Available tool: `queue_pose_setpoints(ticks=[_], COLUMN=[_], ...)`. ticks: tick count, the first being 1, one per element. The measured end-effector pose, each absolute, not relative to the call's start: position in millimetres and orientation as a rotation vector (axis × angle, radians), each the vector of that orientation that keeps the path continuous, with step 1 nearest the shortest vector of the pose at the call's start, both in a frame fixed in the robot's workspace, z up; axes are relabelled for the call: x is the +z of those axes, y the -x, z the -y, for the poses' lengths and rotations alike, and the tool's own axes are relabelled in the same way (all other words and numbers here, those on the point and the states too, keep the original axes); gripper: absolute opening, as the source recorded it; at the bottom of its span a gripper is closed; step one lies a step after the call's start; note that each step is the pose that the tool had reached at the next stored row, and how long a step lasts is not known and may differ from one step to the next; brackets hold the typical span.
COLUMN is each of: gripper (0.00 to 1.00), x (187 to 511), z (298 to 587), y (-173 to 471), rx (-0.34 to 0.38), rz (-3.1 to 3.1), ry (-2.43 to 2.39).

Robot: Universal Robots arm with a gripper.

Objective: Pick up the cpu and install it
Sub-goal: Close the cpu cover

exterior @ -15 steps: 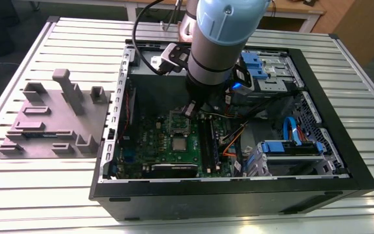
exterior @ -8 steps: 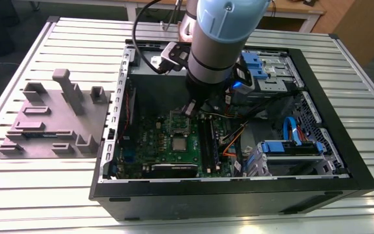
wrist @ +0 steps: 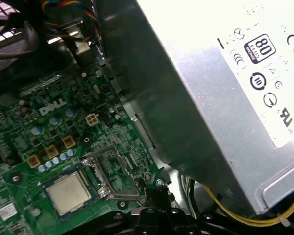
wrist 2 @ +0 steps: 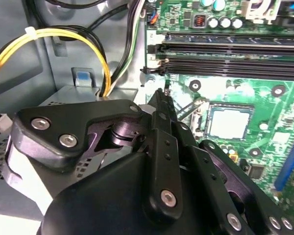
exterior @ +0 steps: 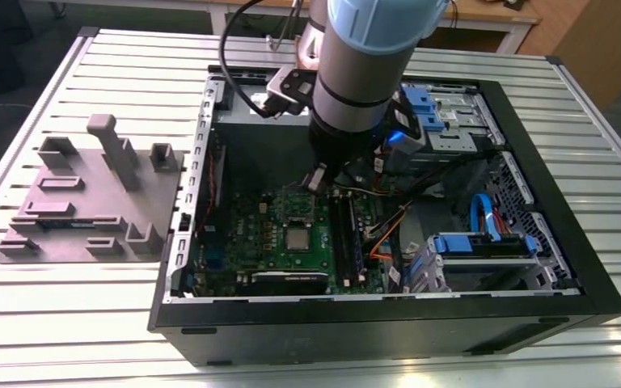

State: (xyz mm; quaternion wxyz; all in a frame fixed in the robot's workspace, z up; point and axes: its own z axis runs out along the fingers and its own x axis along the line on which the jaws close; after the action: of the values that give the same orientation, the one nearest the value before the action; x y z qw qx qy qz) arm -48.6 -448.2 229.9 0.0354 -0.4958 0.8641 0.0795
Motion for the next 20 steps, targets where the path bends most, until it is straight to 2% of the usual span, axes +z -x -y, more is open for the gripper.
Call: queue_pose_setpoints(ticks=[20], gripper=[0.1], x=[239.1], z=[448.1], y=[50.9], rx=[0.225], rz=[-2.64], ry=[1.573])
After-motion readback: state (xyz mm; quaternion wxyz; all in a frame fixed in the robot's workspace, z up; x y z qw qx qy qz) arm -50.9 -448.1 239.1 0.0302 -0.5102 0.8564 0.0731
